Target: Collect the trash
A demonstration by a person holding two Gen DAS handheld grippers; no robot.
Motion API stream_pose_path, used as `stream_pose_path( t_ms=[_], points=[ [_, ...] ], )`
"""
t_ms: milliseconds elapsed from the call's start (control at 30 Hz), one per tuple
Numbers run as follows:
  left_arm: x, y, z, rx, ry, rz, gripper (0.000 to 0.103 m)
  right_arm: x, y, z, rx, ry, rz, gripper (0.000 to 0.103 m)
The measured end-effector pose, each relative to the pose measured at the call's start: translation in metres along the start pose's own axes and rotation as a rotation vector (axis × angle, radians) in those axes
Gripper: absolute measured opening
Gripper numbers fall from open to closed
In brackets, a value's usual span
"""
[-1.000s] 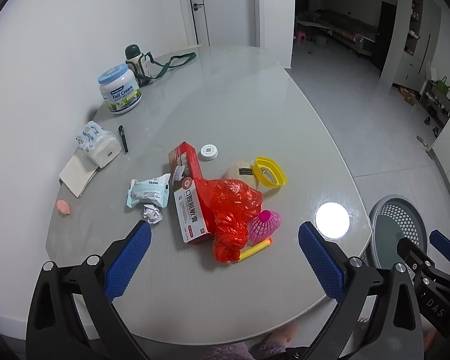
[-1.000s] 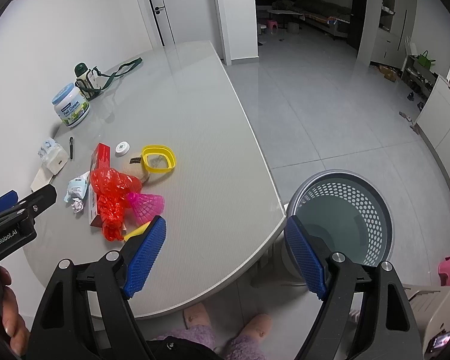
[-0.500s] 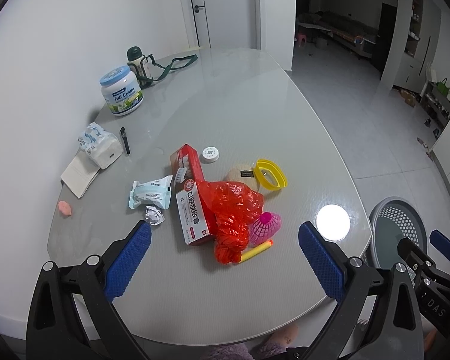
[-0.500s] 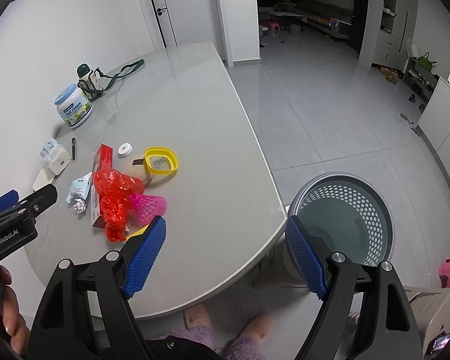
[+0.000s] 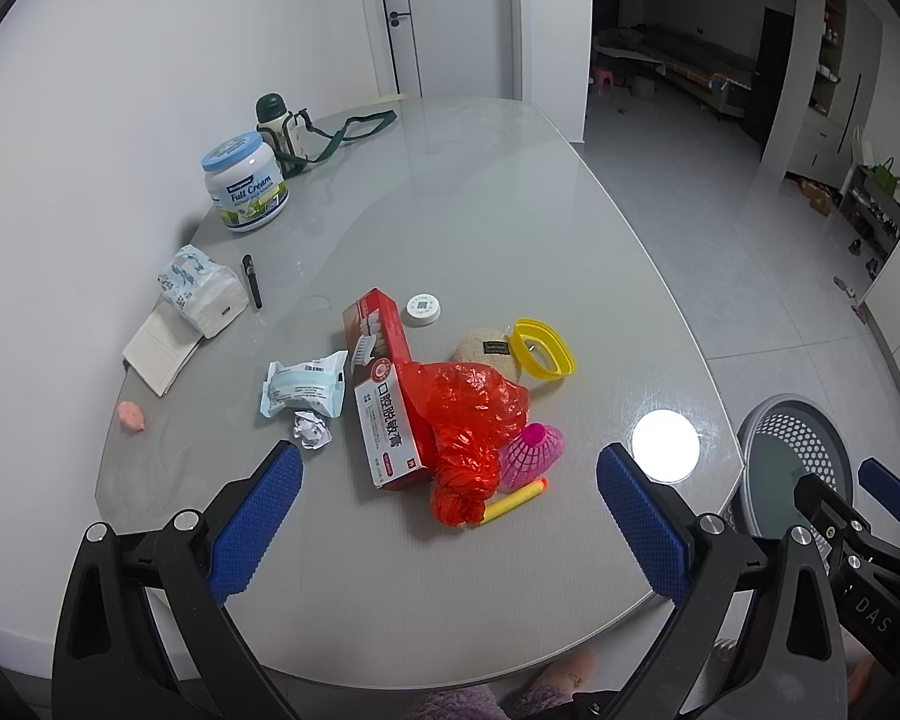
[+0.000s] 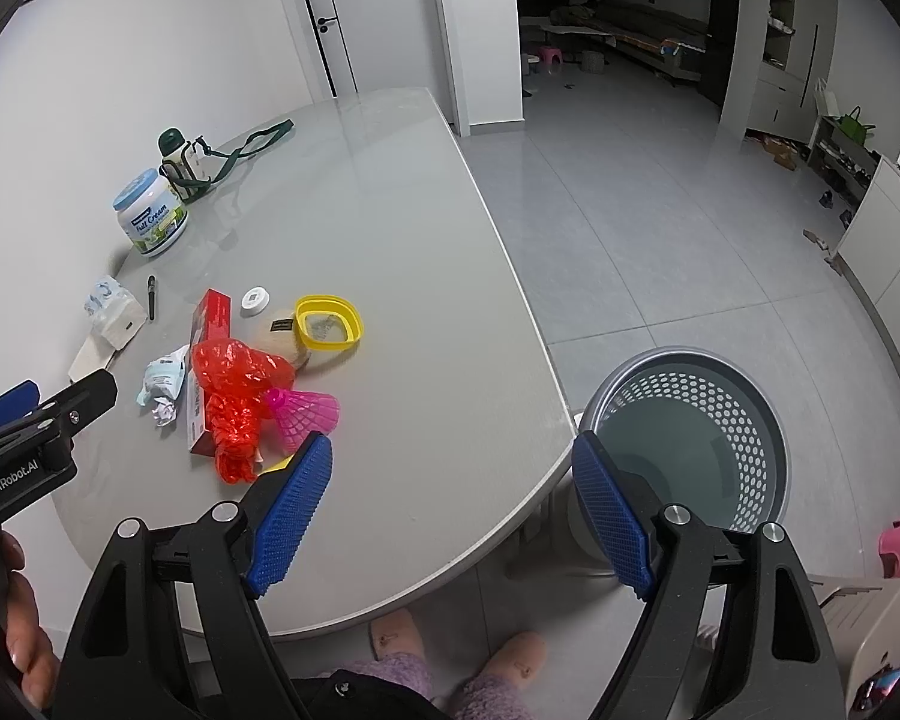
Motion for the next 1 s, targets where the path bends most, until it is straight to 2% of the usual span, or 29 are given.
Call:
stream_pose_path(
  t_ms=[433, 1000],
  points=[
    [-0.005, 0.012, -0.007, 0.032, 0.009, 0.005, 0.097, 0.000, 0.011, -0.010, 0.037, 0.003, -0.003, 0.078],
    [-0.002, 0.013, -0.004, 0.029, 0.008, 0.003, 0.097, -0.005, 0.011, -0.007, 0.031, 0.026, -0.008, 0.078]
  ],
)
Point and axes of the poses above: each gripper's, at about its wrist camera, not at the fingertips, and y roughly against the way its jaws point, x to its right, z to its underside, the point moved 9 cm from there along -y, roughly the way its jaws point, and after that the axes turned 2 degrees about x, right-handed, at the moved point
